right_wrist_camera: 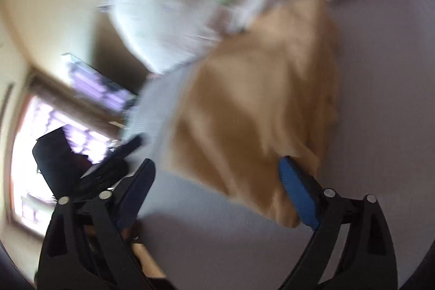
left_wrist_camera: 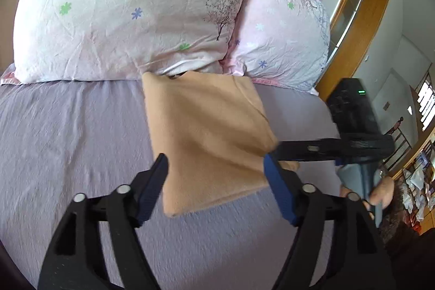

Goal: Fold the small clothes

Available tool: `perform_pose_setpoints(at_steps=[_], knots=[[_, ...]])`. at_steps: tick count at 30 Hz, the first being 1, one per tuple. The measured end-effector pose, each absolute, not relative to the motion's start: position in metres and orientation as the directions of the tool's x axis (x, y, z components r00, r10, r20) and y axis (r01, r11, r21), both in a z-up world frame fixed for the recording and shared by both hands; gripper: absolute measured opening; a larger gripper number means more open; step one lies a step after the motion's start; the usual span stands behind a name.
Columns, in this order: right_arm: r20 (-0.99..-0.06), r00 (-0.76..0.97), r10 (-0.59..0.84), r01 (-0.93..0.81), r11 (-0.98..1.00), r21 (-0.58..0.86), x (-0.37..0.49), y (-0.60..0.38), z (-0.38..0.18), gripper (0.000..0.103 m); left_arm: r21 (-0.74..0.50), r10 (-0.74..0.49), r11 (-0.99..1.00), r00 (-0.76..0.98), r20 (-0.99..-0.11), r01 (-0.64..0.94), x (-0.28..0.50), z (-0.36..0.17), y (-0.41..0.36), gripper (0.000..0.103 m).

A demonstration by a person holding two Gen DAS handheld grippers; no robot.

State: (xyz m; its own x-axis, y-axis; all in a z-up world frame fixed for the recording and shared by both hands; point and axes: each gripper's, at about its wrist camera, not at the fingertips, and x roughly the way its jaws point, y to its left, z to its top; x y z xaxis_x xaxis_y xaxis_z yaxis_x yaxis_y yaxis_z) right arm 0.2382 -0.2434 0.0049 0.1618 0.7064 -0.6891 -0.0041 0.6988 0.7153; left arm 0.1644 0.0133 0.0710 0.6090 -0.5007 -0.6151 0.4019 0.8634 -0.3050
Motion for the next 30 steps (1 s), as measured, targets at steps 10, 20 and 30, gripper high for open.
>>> perform_pose_setpoints(at_steps=[10,20,30], knots=[[-0.851,0.432,0.297,-0.051,0.951,0.306,0.175,-0.252,0.071,0.102,-0.124,-0.252,0.961,0.598,-0.76,0.247,0.141,0.048,0.01,0.101],[-0.931,0.34,0.132,-0.054,0.991,0.12,0.148,-0.207,0.02,0.102,0.004,-0.118,0.974,0.519,-0.846,0.228,0.157,0.007,-0.004,0.101],[-0.936,0.335,0.109,-0.063,0.994,0.094,0.15,-0.197,0.02,0.102,0.012,-0.106,0.976,0.524,-0.845,0.217,0.159,0.003,-0.006,0.101]])
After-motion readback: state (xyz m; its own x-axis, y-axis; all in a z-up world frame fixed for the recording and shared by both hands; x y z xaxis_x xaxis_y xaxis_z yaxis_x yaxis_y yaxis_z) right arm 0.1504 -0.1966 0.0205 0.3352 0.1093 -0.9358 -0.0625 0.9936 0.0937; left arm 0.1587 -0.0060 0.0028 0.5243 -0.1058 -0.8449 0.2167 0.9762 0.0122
